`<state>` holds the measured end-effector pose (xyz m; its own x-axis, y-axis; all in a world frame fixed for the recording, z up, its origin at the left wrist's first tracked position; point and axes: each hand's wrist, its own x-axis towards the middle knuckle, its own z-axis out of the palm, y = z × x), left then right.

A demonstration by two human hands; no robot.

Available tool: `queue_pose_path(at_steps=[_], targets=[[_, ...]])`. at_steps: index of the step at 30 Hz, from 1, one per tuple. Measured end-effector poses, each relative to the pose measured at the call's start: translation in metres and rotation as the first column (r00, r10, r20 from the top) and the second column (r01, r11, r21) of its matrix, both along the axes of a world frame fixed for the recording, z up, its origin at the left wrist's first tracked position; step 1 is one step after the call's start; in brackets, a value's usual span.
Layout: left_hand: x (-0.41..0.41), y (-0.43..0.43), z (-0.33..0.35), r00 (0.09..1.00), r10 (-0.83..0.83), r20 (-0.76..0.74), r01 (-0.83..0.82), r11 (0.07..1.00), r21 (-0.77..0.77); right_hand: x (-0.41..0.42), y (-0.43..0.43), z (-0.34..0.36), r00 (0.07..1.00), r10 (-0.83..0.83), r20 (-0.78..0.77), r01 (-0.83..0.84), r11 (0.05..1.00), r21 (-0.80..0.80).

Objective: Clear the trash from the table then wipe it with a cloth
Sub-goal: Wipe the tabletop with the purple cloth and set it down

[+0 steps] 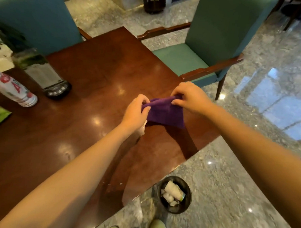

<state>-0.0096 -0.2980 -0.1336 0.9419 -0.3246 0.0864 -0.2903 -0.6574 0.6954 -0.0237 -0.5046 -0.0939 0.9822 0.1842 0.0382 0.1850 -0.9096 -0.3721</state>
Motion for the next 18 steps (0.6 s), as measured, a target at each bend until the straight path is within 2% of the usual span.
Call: queue_pose_path(at_steps=[2,4,8,15,18], targets=[[0.006,0.031,0.017,0.999,0.028,0.041,-0.025,0.998,-0.054,0.015,0.025,0.021,0.996,0.08,0.032,-0.081,0.996,0.024],[0.011,0.067,0.032,0.997,0.046,0.067,-0.041,0.996,-0.075,0.03,0.055,0.038,0.991,0.125,0.037,-0.129,0.984,0.12],[0.017,0.137,0.054,0.996,0.072,0.051,-0.072,0.997,0.003,0.054,0.116,0.056,0.981,0.193,0.01,-0.19,0.954,0.232],[0.016,0.248,0.074,0.971,0.219,0.094,-0.231,0.962,0.147,0.082,0.226,0.058,0.917,0.378,-0.131,-0.362,0.923,0.13],[0.017,0.292,0.078,0.967,0.204,0.15,-0.236,0.941,0.241,0.091,0.272,0.055,0.913,0.401,-0.072,-0.392,0.913,0.112]])
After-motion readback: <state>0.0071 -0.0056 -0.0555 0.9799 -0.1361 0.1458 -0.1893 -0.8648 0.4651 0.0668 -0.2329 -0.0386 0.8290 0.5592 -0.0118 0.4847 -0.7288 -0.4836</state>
